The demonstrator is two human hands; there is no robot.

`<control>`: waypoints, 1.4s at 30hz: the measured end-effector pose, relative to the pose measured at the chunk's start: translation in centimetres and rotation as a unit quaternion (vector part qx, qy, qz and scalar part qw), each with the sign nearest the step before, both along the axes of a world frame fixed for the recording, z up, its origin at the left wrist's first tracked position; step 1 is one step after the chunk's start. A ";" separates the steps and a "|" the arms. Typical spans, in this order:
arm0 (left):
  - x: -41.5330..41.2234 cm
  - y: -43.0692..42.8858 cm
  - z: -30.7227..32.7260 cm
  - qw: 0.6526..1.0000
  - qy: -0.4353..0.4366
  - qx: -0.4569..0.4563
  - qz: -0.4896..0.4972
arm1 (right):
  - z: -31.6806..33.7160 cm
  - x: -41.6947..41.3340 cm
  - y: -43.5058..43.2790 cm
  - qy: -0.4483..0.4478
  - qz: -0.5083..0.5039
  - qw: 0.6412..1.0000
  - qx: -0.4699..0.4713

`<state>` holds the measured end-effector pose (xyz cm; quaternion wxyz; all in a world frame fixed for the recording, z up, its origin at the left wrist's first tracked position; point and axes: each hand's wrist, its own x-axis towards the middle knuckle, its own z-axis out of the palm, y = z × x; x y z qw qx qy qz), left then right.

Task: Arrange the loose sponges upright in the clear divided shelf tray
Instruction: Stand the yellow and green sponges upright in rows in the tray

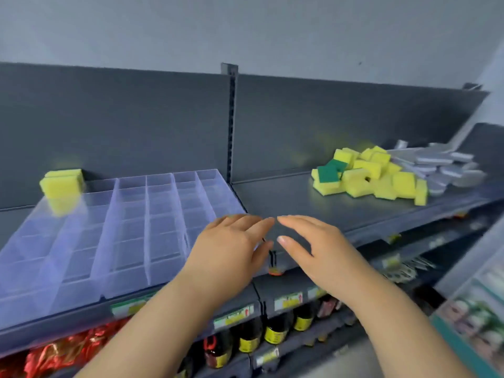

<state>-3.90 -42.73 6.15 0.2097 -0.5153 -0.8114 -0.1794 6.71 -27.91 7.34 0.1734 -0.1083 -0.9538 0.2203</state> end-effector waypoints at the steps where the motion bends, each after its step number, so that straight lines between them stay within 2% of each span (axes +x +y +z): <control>1: 1.7 1.7 -0.9 1.000 -0.010 0.005 -0.014 | -1.1 2.5 1.1 0.008 -0.026 1.000 -0.016; 3: 4.7 4.6 -2.9 0.999 -0.025 -0.006 -0.032 | -3.8 6.9 3.0 0.008 -0.077 0.996 -0.042; 7: 8.7 9.2 -6.9 0.993 -0.055 -0.053 -0.091 | -9.0 13.7 6.0 -0.058 -0.160 0.983 -0.068; 14: 10.9 16.1 -10.2 0.984 -0.067 -0.114 -0.117 | -12.6 18.6 11.3 -0.111 -0.236 0.960 -0.105; 18: 10.1 21.8 -11.5 0.982 -0.077 -0.103 -0.139 | -12.5 18.2 16.3 -0.125 -0.232 0.960 -0.098; 22: 8.9 28.9 -10.6 0.986 -0.084 -0.046 -0.138 | -10.8 16.0 23.6 -0.091 -0.234 0.965 -0.073; 28: 5.5 42.0 -8.2 0.988 -0.071 -0.016 -0.135 | -7.1 12.1 36.1 -0.056 -0.239 0.969 -0.023; 32: 3.6 48.9 -6.9 0.989 -0.058 -0.035 -0.130 | -6.1 11.3 42.1 -0.030 -0.253 0.967 -0.010; 36: 3.0 53.3 -6.7 0.988 -0.059 -0.057 -0.131 | -6.6 10.4 46.7 0.004 -0.258 0.965 -0.039; 42: 1.6 58.5 -6.6 0.993 -0.050 -0.083 -0.074 | -5.9 7.0 54.8 -0.013 -0.171 0.985 -0.014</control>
